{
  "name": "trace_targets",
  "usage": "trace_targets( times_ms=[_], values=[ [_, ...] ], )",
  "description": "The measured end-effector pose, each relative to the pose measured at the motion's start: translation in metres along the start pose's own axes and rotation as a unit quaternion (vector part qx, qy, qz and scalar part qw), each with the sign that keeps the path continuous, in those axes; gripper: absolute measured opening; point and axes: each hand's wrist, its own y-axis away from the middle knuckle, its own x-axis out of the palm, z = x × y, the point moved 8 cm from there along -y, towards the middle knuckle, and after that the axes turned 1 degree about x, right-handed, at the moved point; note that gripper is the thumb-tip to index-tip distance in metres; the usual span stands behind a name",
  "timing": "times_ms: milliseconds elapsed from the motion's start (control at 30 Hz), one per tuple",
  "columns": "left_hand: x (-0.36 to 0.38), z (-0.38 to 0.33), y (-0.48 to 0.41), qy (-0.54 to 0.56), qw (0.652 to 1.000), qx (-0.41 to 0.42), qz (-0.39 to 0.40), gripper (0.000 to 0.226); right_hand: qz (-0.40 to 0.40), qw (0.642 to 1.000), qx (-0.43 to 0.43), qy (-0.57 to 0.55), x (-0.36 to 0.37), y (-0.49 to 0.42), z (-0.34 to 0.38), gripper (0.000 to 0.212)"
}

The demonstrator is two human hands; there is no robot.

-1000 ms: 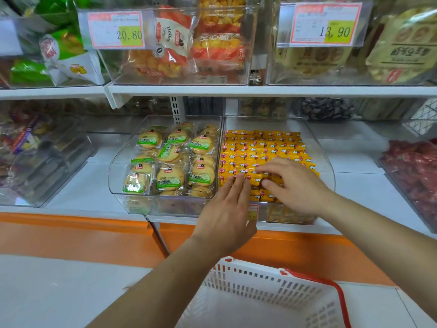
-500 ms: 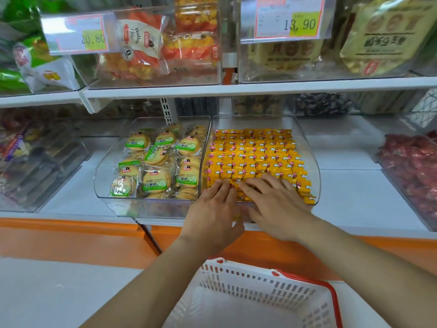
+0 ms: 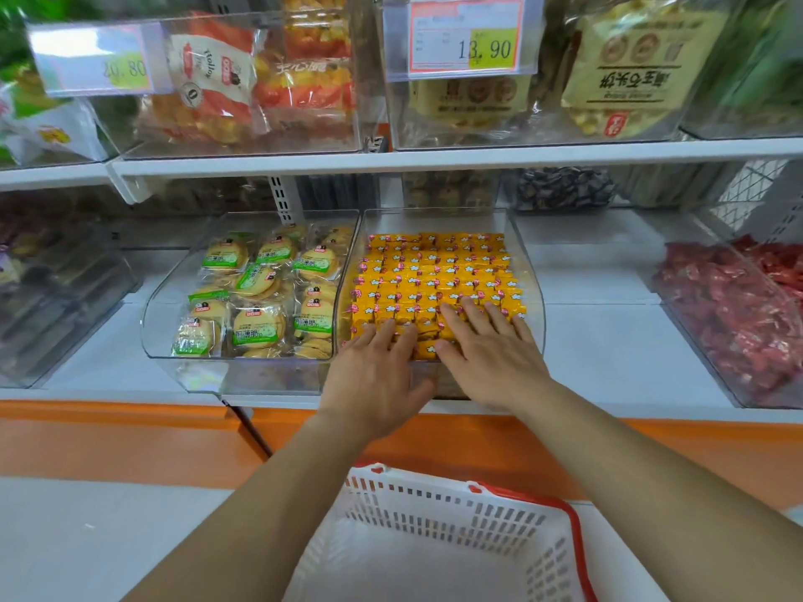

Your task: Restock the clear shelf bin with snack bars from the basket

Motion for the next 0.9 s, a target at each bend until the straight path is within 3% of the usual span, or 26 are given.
trace_targets(
  times_ms=[133, 267, 433, 567, 900],
  values=[
    [-0.002, 0.002, -0.004, 0.050, 0.998, -0.001, 0.029, 0.068, -0.014, 1.000, 0.015, -0.020, -0.005, -0.005, -0.001, 0.069],
    [-0.015, 0.013, -0.013, 0.160, 0.985, -0.043, -0.056, 0.059, -0.028, 0.999, 0.028, -0.020, -0.011, -0.014, -0.004, 0.074],
    [0.008, 0.008, -0.043, 0.045, 0.998, -0.044, 0.019, 0.065, -0.011, 0.999, 0.040, -0.012, -0.006, -0.027, -0.009, 0.074],
    [0.021, 0.011, -0.065, 0.021, 0.996, -0.038, 0.072, 0.064, -0.021, 0.998, 0.048, -0.020, -0.004, -0.036, -0.013, 0.074],
    [0.023, 0.013, -0.079, -0.014, 0.995, -0.012, 0.100, 0.063, 0.045, 0.997, 0.061, 0.023, 0.003, -0.047, -0.015, 0.067]
  ],
)
